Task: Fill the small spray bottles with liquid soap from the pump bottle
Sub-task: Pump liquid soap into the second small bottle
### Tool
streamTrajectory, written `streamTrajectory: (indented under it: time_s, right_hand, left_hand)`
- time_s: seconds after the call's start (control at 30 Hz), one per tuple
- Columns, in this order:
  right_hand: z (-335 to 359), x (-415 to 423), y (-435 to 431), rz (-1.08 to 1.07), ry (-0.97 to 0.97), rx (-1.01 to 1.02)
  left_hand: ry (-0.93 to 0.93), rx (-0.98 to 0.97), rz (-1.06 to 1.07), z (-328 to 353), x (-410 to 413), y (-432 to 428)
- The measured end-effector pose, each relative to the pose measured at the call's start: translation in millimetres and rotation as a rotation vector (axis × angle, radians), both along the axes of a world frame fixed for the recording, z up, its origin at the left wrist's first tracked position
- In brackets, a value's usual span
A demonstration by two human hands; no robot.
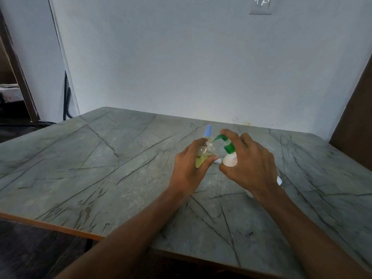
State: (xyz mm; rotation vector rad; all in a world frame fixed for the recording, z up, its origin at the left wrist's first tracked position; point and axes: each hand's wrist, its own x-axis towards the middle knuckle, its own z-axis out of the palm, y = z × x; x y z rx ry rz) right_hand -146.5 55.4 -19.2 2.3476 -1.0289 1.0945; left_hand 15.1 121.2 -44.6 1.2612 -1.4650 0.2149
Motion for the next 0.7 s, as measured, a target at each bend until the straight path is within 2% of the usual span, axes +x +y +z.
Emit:
streamTrajectory:
  time_s: [0.7]
  right_hand:
    - [1.7,1.9,-0.7,0.021,0.016,-0.01]
  left_hand:
    - [0.034,0.006,0.004,0.4,1.1,0.4]
